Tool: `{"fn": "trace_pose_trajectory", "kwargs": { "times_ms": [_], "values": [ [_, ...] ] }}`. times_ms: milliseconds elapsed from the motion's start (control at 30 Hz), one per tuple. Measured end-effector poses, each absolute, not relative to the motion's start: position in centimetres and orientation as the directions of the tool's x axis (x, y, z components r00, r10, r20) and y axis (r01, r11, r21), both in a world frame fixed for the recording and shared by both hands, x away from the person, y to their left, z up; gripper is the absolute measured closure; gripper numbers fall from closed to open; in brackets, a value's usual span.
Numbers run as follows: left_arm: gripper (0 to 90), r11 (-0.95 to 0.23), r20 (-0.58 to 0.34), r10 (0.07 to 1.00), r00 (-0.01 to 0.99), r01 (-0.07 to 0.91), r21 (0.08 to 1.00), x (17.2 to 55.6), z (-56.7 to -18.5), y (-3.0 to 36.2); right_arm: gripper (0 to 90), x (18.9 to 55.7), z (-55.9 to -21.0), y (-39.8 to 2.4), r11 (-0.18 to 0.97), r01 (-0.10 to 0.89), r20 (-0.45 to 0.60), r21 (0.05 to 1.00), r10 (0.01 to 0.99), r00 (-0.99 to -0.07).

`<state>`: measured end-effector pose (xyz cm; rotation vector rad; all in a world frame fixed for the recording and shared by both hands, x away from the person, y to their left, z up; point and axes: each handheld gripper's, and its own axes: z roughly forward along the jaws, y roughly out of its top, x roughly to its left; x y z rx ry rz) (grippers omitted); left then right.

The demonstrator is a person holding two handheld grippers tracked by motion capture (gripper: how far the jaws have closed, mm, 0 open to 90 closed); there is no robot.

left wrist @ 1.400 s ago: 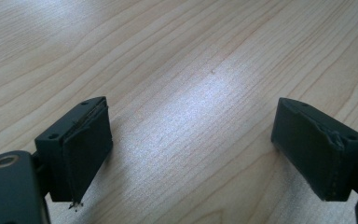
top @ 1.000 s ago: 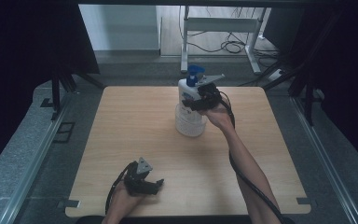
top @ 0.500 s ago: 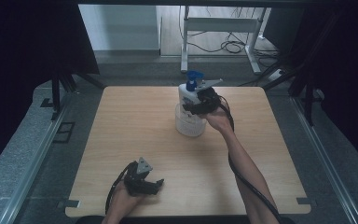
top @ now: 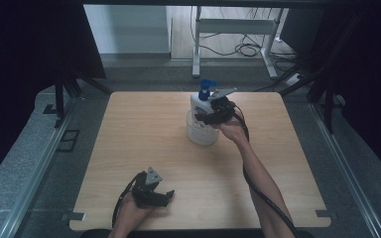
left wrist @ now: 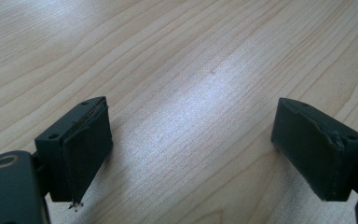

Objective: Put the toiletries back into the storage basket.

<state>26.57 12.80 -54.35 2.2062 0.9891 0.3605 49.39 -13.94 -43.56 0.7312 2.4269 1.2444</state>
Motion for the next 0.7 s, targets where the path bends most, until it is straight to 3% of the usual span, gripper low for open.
{"fn": "trace_pose_trajectory", "kwargs": {
  "times_ms": [300, 700],
  "values": [
    [11.6, -0.476, -0.026, 0.74, 0.672, 0.551, 0.686, 26.56, -54.36, 12.79, 36.1, 49.71, -44.15, -14.19, 0.449, 0.324, 0.016, 0.833, 0.565, -0.825],
    [11.6, -0.476, -0.026, 0.74, 0.672, 0.551, 0.686, 26.56, -54.36, 12.79, 29.7, 49.39, -44.3, -14.2, 0.45, 0.311, 0.007, 0.837, 0.56, -0.828]
  ]
}}
